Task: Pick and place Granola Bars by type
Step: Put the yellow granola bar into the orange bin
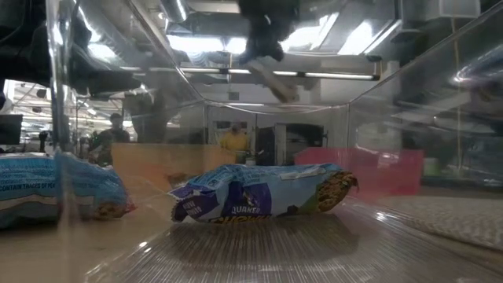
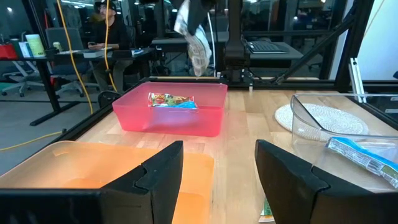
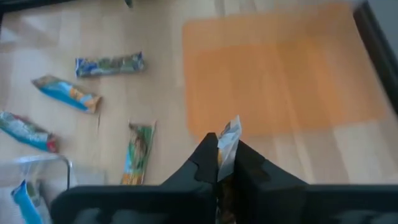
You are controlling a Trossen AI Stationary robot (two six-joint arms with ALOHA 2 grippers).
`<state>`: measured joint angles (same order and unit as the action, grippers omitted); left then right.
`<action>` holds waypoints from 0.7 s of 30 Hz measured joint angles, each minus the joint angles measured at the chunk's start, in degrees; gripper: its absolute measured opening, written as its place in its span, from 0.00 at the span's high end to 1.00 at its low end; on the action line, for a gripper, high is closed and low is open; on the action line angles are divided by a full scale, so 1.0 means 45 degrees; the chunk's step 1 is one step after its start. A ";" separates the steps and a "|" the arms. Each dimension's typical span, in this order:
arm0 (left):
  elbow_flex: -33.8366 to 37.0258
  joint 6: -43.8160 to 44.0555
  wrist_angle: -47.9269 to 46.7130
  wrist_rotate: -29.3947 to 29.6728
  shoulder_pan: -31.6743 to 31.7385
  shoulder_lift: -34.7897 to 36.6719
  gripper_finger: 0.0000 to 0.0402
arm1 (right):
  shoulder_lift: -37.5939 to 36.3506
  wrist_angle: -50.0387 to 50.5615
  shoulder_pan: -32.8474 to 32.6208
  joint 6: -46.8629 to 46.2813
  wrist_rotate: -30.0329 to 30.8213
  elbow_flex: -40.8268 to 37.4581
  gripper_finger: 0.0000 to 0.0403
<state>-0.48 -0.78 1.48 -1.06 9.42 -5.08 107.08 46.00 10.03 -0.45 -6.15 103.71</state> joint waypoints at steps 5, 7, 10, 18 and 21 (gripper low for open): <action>-0.0002 -0.0001 0.0000 0.0000 0.0000 0.0000 0.52 | 0.1801 0.0772 -0.0011 0.0568 -0.0037 0.2927 0.96; -0.0003 -0.0002 0.0000 0.0000 0.0000 0.0000 0.52 | 0.2462 0.0985 0.0047 0.0623 -0.0209 0.3927 0.94; 0.0002 -0.0001 0.0000 0.0000 0.0002 -0.0005 0.52 | 0.3452 0.1145 0.0265 0.0680 -0.0819 0.5285 0.90; 0.0001 -0.0005 0.0004 0.0000 0.0001 -0.0004 0.52 | 0.5346 0.0108 0.1026 0.0482 -0.2333 0.6676 0.95; 0.0002 -0.0005 0.0002 0.0007 -0.0001 -0.0005 0.52 | 0.5669 0.0238 0.1216 0.0480 -0.2338 0.6726 0.95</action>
<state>-0.47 -0.80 1.49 -1.03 9.42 -5.10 132.59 47.07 15.50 1.71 -16.67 133.98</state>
